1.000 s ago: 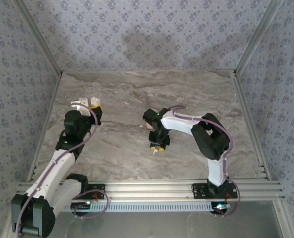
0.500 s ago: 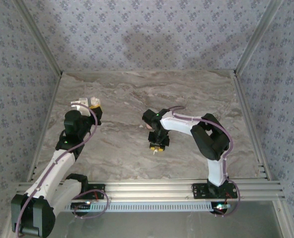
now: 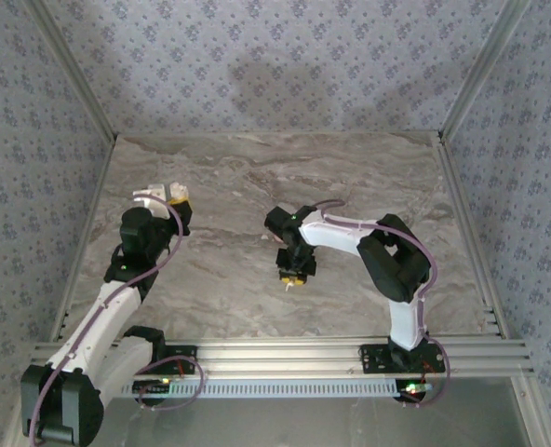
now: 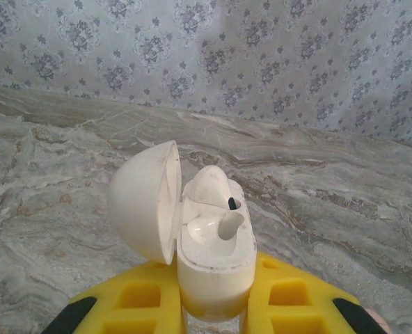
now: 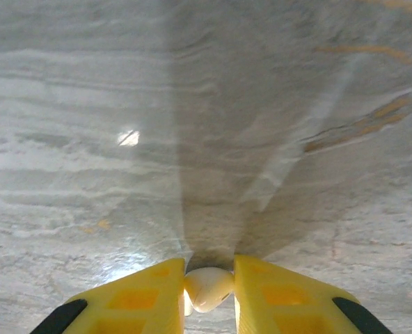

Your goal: Insert the wireless bluetooth earbuds into the charging case

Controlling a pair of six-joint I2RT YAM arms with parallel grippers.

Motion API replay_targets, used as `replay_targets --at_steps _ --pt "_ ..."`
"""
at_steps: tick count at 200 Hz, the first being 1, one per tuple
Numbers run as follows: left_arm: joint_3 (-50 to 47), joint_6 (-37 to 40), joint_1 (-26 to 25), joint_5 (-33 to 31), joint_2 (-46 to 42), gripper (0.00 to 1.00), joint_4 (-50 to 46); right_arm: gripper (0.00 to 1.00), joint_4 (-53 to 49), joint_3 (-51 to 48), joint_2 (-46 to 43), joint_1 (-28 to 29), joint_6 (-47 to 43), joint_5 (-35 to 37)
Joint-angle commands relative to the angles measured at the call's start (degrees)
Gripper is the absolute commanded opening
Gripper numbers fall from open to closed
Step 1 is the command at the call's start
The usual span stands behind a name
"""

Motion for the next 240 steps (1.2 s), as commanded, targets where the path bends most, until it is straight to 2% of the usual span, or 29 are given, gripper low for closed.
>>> replay_targets --at_steps 1,65,95,127,157,193,240 --pt "-0.46 -0.19 0.37 3.38 -0.07 0.14 2.79 0.23 0.63 -0.82 -3.13 0.61 0.88 1.52" --pt "-0.75 1.65 0.2 18.69 7.17 0.14 8.72 0.23 10.41 -6.39 -10.49 0.4 -2.0 4.82" --pt "-0.63 4.97 -2.19 23.8 9.65 0.14 11.34 0.22 15.93 -9.81 -15.01 -0.22 -6.75 6.95" --pt "0.71 14.06 -9.15 24.6 11.97 0.13 9.71 0.22 21.45 -12.8 -20.6 -1.28 -11.33 9.09" --pt "1.63 17.85 -13.89 24.99 16.27 0.13 10.7 0.22 25.51 -15.75 -25.79 -2.31 -14.16 9.92" --pt "1.31 20.33 -17.43 27.26 20.9 0.13 15.61 0.22 28.4 -17.75 -31.95 -2.83 -17.69 11.11" --pt "2.45 23.71 -19.92 30.53 23.95 0.13 17.56 0.22 32.28 -17.49 -37.4 -1.81 -24.42 12.32"
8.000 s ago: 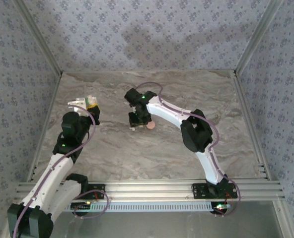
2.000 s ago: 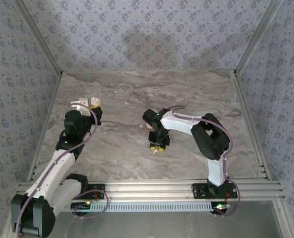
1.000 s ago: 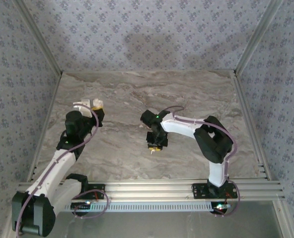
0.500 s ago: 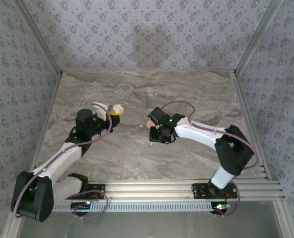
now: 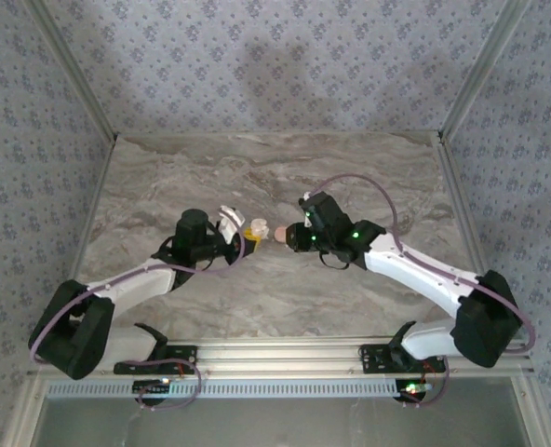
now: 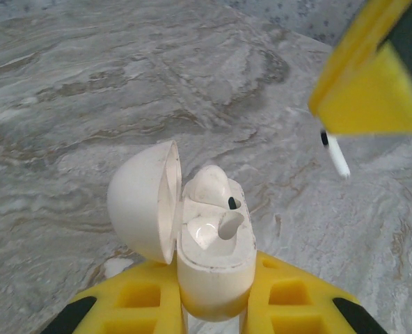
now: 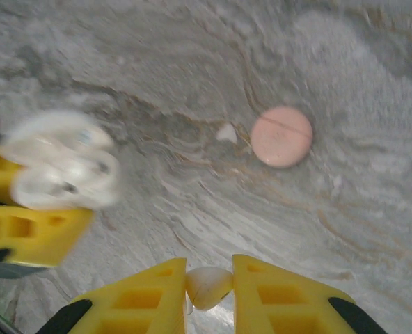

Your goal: Insert the wireless bluetooth earbuds into the charging case

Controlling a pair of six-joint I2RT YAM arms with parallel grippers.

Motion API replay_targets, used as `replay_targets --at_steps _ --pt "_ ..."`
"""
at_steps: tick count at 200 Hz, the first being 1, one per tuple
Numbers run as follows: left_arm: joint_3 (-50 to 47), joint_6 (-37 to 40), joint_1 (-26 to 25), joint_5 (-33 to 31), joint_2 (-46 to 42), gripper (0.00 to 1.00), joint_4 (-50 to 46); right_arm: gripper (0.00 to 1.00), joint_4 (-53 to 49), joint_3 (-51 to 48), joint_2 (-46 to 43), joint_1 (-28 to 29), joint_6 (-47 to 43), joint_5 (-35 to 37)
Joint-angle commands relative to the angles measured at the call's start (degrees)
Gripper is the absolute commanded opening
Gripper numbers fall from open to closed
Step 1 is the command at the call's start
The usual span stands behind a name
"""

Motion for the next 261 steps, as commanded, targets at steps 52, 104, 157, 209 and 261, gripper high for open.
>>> replay_targets --at_steps 52,104,157,209,261 --pt "3.92 5.73 -2.45 3.47 0.73 0.13 2.47 0.21 6.02 3.34 -1.26 3.18 -8.92 1.91" --pt "4.27 4.02 -2.57 3.49 1.26 0.13 3.56 0.21 8.07 4.71 0.35 4.99 -10.4 3.33" --pt "4.29 2.95 -2.54 3.61 1.08 0.13 4.27 0.21 9.67 5.33 2.36 5.56 -10.94 6.5" --pt "4.36 3.31 -2.53 3.37 0.57 0.13 3.18 0.2 11.06 5.66 3.12 5.43 -10.86 7.36" --pt "4.22 1.89 -2.55 2.74 0.74 0.13 3.18 0.2 12.5 5.28 1.64 5.55 -11.05 8.36"
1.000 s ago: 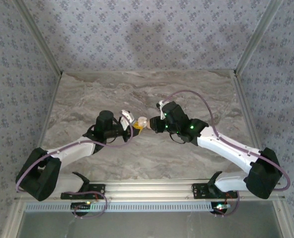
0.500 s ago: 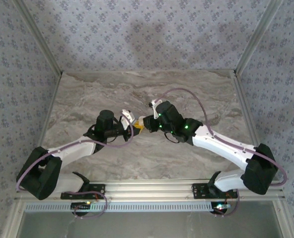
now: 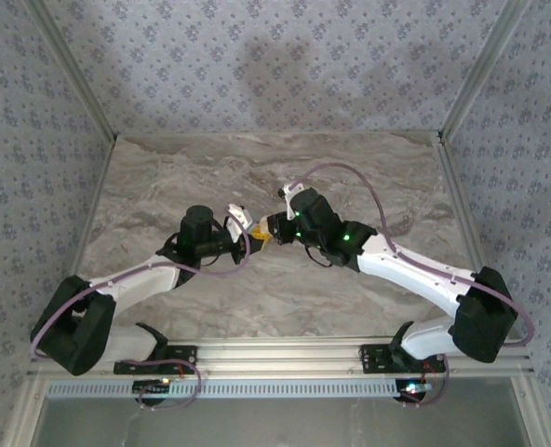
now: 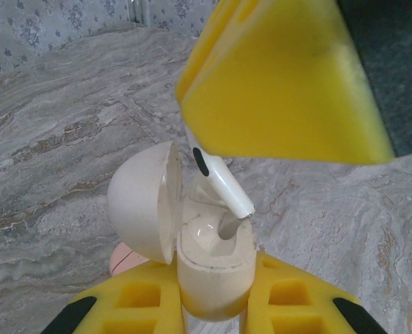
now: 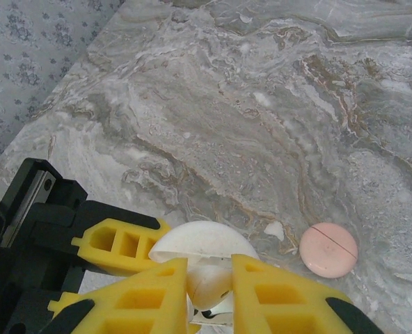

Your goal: Insert the wireless bluetooth earbuds into the charging case

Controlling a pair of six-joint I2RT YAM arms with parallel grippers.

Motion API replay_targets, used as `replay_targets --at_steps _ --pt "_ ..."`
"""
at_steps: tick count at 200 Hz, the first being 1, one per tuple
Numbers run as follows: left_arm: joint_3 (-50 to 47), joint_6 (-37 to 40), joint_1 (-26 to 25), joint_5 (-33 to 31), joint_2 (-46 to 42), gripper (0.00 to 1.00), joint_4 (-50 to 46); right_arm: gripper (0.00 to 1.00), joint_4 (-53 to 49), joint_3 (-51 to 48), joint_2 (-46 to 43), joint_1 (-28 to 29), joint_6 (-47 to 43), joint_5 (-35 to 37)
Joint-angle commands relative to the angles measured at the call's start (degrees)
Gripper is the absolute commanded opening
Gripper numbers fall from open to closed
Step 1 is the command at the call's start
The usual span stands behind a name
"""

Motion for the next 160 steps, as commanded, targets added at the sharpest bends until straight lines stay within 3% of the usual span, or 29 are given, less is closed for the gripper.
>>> replay_targets --at_steps 1,160 --pt "1.58 -1.45 -0.33 0.76 -0.35 0.13 0.86 0.2 1.82 1.74 -0.97 0.32 -0.96 2.12" --pt "2.62 -6.78 -0.18 0.76 -1.87 0.13 3.69 0.19 3.93 -0.49 0.81 1.59 -0.68 5.81"
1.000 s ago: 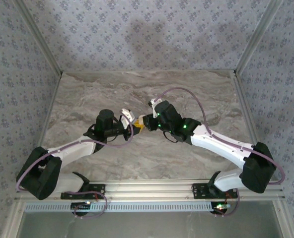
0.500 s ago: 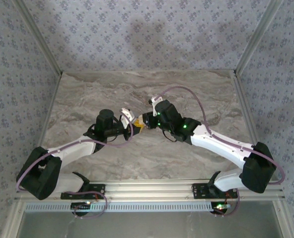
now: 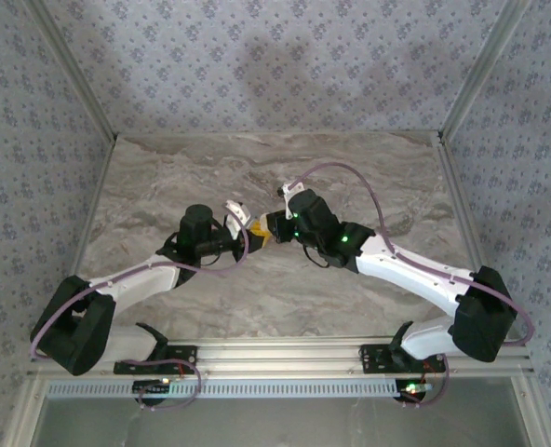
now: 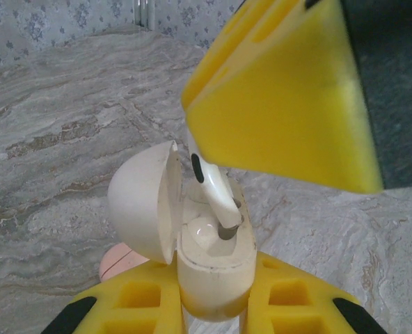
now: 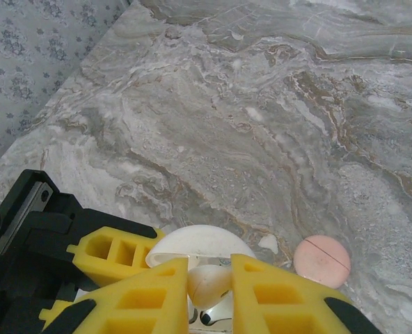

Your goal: Insert the wireless bluetooth earbuds into the charging case

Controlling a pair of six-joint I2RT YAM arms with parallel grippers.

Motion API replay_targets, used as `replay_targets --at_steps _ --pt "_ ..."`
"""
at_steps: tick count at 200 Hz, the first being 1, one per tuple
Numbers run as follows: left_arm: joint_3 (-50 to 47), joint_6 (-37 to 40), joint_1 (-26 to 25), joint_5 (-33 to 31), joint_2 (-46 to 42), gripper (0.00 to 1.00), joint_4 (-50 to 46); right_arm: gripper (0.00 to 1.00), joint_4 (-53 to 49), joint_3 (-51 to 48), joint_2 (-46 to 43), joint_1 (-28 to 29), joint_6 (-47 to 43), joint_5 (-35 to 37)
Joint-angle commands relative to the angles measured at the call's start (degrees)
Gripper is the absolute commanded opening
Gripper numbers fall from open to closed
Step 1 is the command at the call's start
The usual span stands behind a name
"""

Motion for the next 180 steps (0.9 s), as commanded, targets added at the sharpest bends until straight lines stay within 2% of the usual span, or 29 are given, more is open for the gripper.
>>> replay_targets --at_steps 1,58,121,180 --pt "2.18 -0.88 -0.16 0.76 -1.94 0.13 2.18 0.19 2.16 -0.45 0.55 0.58 -0.7 2.31" --pt "2.09 -1.24 -0.16 -0.34 -2.3 0.13 1.59 0.19 3.4 0.17 -0.08 1.44 -1.67 3.37" --pt "2.86 -0.87 -0.15 -1.26 -3.57 0.14 0.94 0.2 0.23 -0.78 -0.27 1.83 -2.28 0.17" --pt "3.19 0.63 -0.15 -1.88 -5.11 0.14 -0.85 0.21 -3.03 -0.47 -1.5 1.99 -3.22 2.65"
